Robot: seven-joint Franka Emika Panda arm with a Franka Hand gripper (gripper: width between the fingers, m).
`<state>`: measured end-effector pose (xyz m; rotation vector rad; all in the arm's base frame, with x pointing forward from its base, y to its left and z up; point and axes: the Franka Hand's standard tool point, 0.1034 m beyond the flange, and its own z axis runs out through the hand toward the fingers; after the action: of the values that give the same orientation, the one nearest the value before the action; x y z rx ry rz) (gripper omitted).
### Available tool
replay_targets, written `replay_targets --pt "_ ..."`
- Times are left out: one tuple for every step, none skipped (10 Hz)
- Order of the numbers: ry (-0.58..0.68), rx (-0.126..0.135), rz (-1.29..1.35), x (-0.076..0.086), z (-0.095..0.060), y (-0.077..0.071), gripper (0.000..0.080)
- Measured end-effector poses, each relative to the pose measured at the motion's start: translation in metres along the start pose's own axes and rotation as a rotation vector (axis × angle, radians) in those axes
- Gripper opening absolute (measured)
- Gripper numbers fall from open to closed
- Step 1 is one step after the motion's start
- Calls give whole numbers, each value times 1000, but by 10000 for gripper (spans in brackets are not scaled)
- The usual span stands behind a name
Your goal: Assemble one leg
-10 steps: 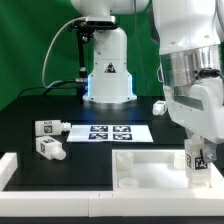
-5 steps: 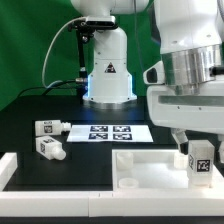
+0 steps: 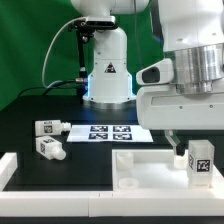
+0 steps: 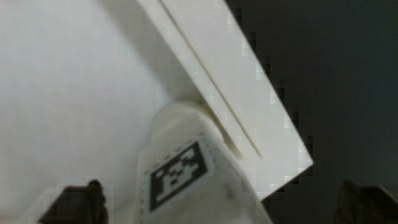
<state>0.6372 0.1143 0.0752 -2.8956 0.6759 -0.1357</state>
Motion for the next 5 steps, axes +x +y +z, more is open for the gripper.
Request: replay_targets --pt "2 -30 -225 4 -1 1 649" --pt "0 -36 -331 9 -1 0 649" --pt "0 -35 -283 8 -1 0 528" --pt "0 -36 -267 8 0 0 528" --pt "0 -36 -263 8 0 0 334"
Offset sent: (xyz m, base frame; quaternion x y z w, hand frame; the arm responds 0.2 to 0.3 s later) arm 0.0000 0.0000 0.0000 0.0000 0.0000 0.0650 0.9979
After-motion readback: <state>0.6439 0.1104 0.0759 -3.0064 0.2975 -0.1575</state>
